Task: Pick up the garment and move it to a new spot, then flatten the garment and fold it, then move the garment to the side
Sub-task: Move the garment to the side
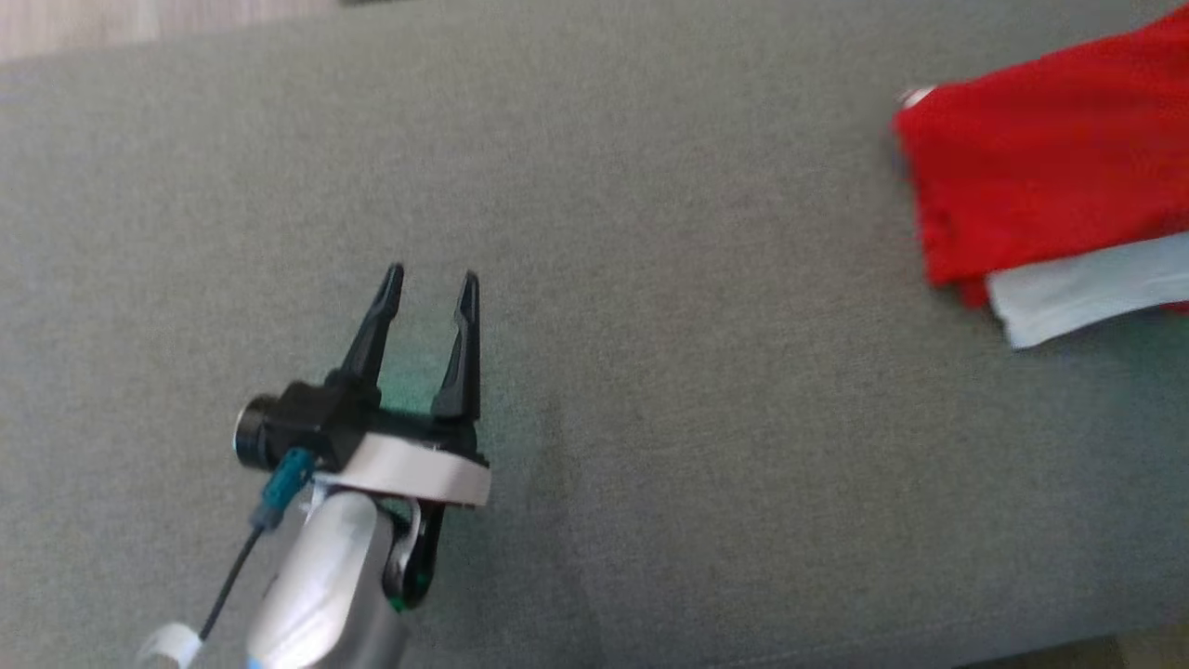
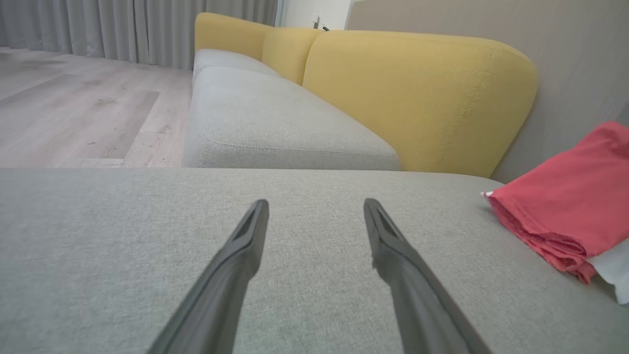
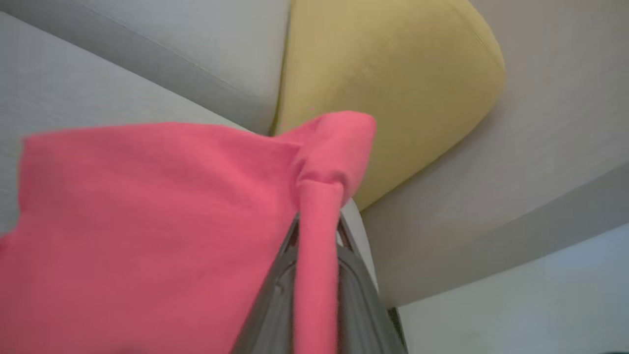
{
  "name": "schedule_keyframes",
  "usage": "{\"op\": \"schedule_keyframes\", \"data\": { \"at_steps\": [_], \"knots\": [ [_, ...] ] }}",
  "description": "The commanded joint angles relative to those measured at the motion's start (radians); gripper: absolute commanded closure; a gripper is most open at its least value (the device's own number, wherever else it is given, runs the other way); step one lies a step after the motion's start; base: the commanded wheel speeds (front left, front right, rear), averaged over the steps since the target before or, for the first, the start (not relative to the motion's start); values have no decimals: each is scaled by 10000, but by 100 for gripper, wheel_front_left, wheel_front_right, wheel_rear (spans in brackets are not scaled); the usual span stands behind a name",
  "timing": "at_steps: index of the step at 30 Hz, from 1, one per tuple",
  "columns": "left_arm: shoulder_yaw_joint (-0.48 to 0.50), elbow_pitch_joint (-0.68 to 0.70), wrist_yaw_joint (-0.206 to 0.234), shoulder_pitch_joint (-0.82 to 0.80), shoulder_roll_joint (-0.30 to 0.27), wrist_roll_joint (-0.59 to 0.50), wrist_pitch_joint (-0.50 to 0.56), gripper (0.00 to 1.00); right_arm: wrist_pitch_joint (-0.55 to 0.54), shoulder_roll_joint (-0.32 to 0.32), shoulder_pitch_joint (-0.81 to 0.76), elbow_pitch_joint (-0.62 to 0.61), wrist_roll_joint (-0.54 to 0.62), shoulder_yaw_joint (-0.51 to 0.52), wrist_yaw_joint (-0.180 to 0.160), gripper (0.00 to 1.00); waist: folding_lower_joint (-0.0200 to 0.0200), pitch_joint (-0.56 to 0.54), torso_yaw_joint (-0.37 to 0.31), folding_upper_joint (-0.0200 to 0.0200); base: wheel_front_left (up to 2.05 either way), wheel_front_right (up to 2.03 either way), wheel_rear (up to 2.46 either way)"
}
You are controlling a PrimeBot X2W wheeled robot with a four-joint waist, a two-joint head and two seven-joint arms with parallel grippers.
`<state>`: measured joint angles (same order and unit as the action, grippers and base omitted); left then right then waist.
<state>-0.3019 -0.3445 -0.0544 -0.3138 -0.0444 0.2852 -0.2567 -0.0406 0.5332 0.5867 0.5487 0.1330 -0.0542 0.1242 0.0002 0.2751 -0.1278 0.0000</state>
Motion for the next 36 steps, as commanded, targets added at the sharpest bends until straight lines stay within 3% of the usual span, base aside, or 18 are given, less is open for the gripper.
{"op": "schedule_keyframes", "data": {
  "at_steps": [1, 7, 17, 18, 19, 27, 36],
  "knots": [
    [227, 269, -59, -445, -58, -67, -51, 0, -122, 676, 144, -142, 91, 250, 65, 100, -2, 508, 181, 0, 0, 0, 0],
    [416, 180, -109, -642, -58, -68, -51, 0, -392, 1470, 118, 397, 460, 963, 65, 100, -2, 826, 533, 0, 0, 0, 0],
    [820, 179, -221, -624, -58, -151, -51, 0, -479, 1493, -156, 456, 462, 1474, 65, 100, -2, 983, 771, 0, 0, 0, 0],
    [837, 171, -231, -610, -58, -142, -51, 0, -497, 1422, -170, 414, 437, 1549, 65, 54, -2, 958, 780, 0, 0, 0, 0],
    [846, 165, -237, -594, -58, -126, -51, 0, -547, 1351, -198, 376, 425, 1621, 65, 0, -2, 930, 786, 0, 0, 0, 0],
    [755, 114, -149, -410, -58, 124, -51, 0, -706, 787, -436, -374, 387, 1702, 65, 0, -2, 266, 759, 0, 0, 0, 0],
    [1235, 294, -24, 189, -58, 105, -51, 0, -122, -1111, -701, -2067, -872, 1152, 65, 0, -2, -1097, 781, 0, 0, 0, 0]
  ]
}}
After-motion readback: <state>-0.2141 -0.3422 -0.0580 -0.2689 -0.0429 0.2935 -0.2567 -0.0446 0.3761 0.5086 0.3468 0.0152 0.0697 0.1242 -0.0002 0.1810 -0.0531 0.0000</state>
